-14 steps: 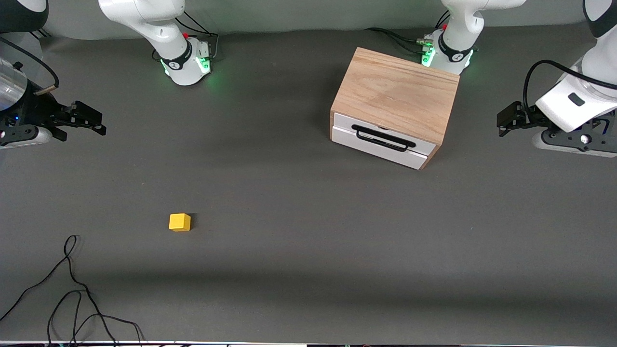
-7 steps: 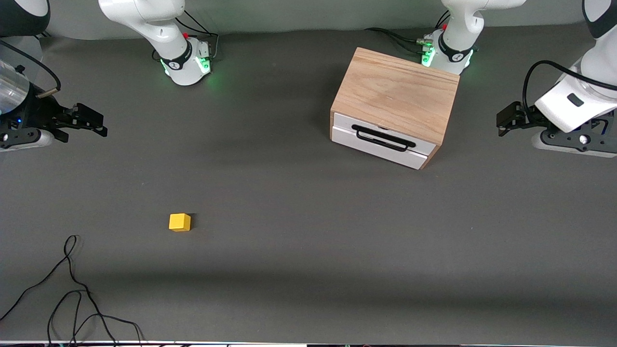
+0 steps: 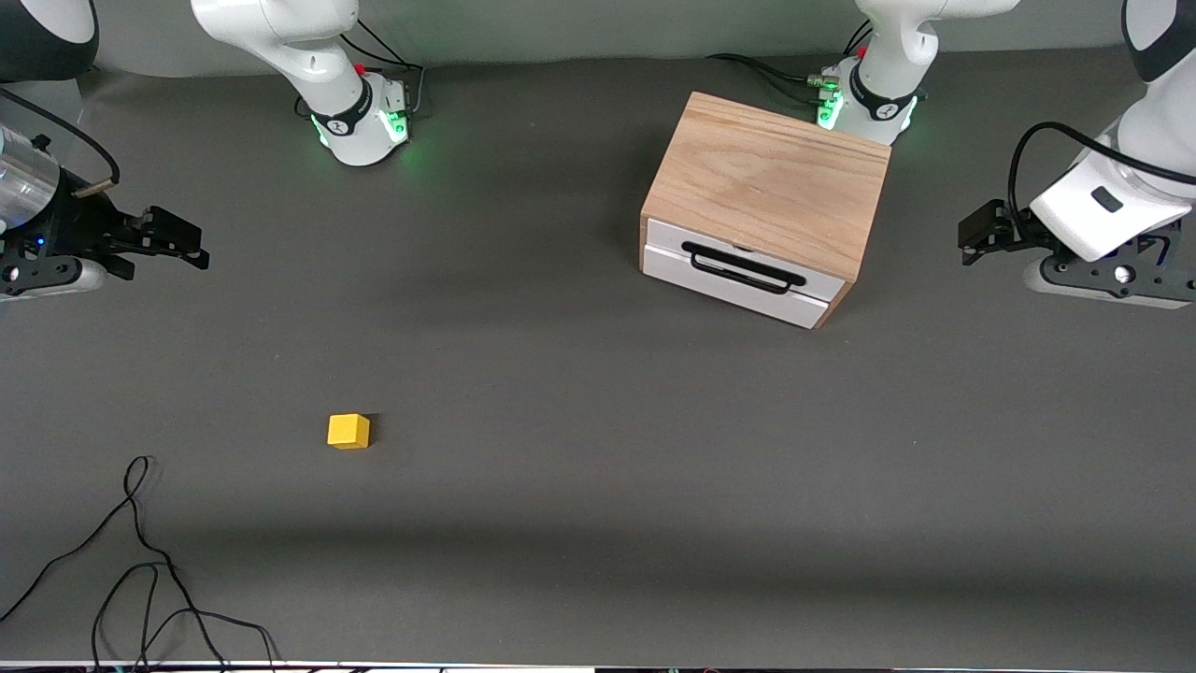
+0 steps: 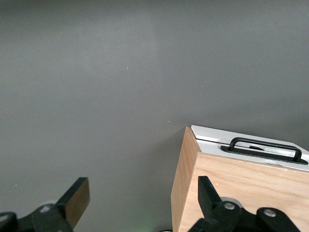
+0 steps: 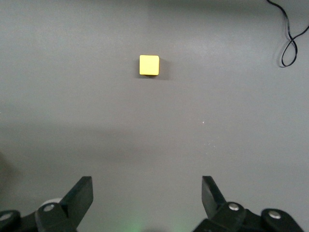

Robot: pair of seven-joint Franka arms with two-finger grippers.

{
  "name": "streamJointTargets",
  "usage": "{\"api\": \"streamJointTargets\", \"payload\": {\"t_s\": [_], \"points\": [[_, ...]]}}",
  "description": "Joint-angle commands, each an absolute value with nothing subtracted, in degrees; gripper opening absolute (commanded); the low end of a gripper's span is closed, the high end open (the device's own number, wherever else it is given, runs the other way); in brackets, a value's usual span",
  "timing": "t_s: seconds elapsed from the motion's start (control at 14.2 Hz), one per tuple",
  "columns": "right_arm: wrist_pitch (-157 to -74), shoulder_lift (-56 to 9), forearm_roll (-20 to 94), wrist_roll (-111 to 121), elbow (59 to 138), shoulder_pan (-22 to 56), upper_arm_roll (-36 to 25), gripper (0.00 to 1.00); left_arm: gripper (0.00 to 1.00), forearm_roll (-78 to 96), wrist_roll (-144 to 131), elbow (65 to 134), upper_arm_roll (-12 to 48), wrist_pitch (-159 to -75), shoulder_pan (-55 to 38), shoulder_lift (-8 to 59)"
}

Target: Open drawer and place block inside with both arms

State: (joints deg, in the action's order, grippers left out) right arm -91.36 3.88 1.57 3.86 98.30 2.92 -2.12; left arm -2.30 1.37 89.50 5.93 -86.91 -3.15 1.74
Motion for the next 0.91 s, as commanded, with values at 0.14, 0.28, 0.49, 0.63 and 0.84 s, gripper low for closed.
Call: {"api": "streamJointTargets", "payload": {"t_s": [0.14,0.28,0.49,0.63,0.84], "points": [[-91.8,0.9,0.7,2.7,97.6,3.1,-2.2,1.0,0.99,-2.5,2.4,89.5,5.7,-86.0,-3.3,2.1],[-92.5,-0.2,0.6,2.6,97.6,3.3,-1.9,1.0,0.99,-2.5,2.2,89.5,5.6,-85.5,-3.4,2.1],[-95.3,-1.4,1.1,2.4,97.4,3.2,-2.3,1.0,1.0,-2.5,2.2,89.5,5.6,-85.5,-3.5,2.1],[-97.1,-1.5,0.7,2.4,97.4,3.3,-1.9,1.0,1.0,-2.5,2.3,89.5,5.6,-85.4,-3.5,2.1],[-98.1,-2.2,0.9,2.4,96.8,3.3,-1.8,1.0,0.97,-2.5,2.3,89.5,5.7,-85.5,-3.5,2.1]]}}
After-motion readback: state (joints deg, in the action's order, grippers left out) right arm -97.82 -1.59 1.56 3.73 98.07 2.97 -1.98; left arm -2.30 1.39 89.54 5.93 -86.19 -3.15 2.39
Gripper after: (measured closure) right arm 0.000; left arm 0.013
